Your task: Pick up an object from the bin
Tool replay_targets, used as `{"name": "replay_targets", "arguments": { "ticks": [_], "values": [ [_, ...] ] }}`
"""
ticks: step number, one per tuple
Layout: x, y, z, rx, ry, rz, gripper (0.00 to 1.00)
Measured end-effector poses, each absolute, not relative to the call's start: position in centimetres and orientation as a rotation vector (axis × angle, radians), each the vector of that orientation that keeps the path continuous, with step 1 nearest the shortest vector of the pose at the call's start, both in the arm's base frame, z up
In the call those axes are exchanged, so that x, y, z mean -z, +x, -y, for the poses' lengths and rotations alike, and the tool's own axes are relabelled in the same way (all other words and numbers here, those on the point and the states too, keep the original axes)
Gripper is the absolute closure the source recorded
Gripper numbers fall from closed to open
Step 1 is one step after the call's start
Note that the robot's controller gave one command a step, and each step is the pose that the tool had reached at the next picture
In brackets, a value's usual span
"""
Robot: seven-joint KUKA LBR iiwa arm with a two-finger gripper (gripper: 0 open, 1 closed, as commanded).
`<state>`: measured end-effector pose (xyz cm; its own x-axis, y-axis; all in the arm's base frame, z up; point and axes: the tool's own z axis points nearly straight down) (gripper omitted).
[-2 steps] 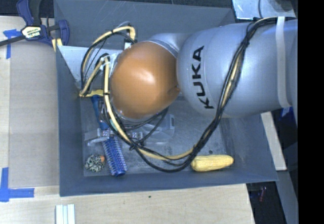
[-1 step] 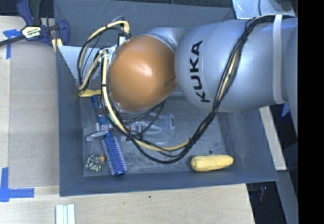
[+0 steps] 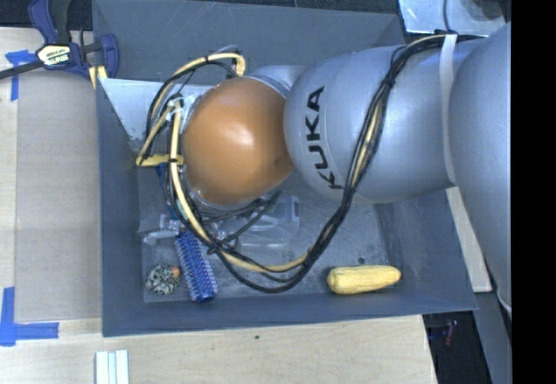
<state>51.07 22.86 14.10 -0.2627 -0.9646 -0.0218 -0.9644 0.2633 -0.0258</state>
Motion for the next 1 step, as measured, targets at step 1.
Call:
{"name": "replay_targets", "arguments": {
  "ticks": [1],
  "values": [
    [-12.66, 51.15, -23.07, 0.019, -2.152, -2.243, 0.0]
  ]
}}
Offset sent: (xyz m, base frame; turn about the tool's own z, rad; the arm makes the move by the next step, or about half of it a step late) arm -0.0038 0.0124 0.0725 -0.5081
